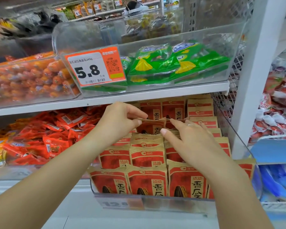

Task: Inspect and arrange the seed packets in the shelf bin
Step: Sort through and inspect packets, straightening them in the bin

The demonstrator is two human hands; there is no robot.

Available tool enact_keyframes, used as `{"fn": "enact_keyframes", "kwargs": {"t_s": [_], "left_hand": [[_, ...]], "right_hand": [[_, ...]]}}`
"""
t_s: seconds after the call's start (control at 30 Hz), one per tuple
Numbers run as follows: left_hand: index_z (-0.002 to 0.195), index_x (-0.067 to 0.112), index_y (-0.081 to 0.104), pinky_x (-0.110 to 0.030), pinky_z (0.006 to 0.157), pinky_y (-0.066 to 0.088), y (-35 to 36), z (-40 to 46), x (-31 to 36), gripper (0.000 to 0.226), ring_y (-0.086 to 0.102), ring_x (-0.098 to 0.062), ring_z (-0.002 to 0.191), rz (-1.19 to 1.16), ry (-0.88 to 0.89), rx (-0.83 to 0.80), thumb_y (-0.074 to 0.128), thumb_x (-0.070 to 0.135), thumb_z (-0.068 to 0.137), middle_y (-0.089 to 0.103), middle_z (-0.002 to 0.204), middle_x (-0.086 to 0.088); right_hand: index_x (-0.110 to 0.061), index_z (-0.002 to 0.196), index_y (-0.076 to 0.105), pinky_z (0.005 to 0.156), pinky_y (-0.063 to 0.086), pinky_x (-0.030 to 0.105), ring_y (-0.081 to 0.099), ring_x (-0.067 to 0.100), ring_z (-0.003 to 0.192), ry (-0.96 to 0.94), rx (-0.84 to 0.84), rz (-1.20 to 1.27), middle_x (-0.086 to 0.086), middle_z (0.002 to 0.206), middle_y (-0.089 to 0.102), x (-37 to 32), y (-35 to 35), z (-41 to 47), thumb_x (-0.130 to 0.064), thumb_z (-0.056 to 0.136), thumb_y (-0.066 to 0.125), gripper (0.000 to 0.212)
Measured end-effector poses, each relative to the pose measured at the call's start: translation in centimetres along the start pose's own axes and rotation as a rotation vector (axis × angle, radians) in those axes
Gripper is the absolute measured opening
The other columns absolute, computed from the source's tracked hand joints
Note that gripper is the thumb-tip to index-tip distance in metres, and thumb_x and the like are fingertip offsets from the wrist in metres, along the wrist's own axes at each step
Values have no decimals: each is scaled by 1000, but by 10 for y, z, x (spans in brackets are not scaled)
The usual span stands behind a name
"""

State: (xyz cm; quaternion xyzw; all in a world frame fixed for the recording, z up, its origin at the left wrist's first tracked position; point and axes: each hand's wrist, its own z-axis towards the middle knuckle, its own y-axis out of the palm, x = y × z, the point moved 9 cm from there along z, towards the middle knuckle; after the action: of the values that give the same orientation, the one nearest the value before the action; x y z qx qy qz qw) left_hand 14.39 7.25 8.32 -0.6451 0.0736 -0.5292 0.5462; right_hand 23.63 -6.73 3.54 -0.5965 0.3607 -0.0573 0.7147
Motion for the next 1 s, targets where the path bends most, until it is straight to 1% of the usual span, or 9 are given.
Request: {"fn": "enact_keyframes", "kwargs": {"t_s": [0.1, 0.23, 0.33, 0.4, 0.53, 0.63, 0.73, 0.83, 1.0], "left_hand": [[82, 38, 73, -2, 63, 40, -11, -17, 21, 28, 63, 5, 66, 81, 152, 116, 69, 10, 88, 67, 72, 23], [80, 44, 66, -10, 77, 45, -41, -38, 59, 36, 62, 8, 79, -10, 323, 300, 68, 8, 87, 65, 76, 29], [85, 37, 66, -22, 88, 49, -57, -53, 102, 25, 62, 6, 87, -5, 492, 360, 64, 12, 85, 64, 83, 29], [87, 32, 67, -20, 86, 48, -62, -63, 130, 22, 61, 7, 87, -12, 590, 352, 63, 10, 85, 64, 83, 27], [90, 21, 69, -12, 79, 47, -72, -75, 170, 22, 62, 8, 82, -133, 726, 377, 65, 0, 82, 65, 83, 21], [109, 14, 63, -19, 86, 52, -69, -67, 163, 34, 66, 2, 94, -428, 655, 318, 64, -8, 83, 69, 99, 8], [135, 19, 47, -30, 100, 50, -42, -52, 117, 61, 63, -6, 114, -758, 364, 220, 69, -6, 83, 62, 128, 0], [148, 26, 36, -34, 96, 53, -3, -49, 69, 82, 64, -12, 115, -955, 95, 90, 76, 12, 79, 57, 139, 1], [130, 28, 57, -32, 87, 58, 31, -71, 53, 49, 70, -19, 104, -1004, 65, -124, 65, 22, 83, 73, 115, 3]], "right_hand": [[-33, 152, 29, 116, 26, 37, 33, 17, 142, -35, 78, 150, -2, 152, 42, -1, -16, -12, -60, 95, 36, 63], [-39, 150, 31, 105, 35, 29, 39, 10, 138, -48, 249, 312, -13, 150, 43, 7, -36, -24, -54, 88, 58, 69], [-40, 143, 41, 103, 36, 27, 45, 4, 131, -63, 369, 545, -17, 140, 52, 13, -42, -29, -51, 82, 69, 68], [-38, 131, 54, 102, 43, 31, 54, -2, 120, -133, 369, 766, -20, 124, 63, 6, -44, -33, -51, 82, 70, 53], [-28, 105, 65, 80, 52, 19, 68, 1, 93, -248, 418, 1081, -16, 97, 73, -7, -66, -49, -40, 84, 63, 24], [-27, 105, 67, 81, 57, 27, 70, 7, 93, -245, 400, 1121, -10, 98, 75, -8, -71, -53, -38, 82, 62, 26], [-22, 104, 69, 76, 60, 35, 73, 17, 88, -151, 306, 1194, -1, 95, 76, -4, -58, -49, -36, 82, 63, 27], [-20, 103, 69, 68, 60, 33, 74, 22, 82, -90, 259, 1298, 5, 91, 77, -2, -44, -45, -32, 81, 63, 26], [-19, 82, 74, 61, 60, 35, 73, 24, 65, 6, 317, 1339, 12, 79, 75, 5, -34, -46, -34, 74, 67, 18]]}}
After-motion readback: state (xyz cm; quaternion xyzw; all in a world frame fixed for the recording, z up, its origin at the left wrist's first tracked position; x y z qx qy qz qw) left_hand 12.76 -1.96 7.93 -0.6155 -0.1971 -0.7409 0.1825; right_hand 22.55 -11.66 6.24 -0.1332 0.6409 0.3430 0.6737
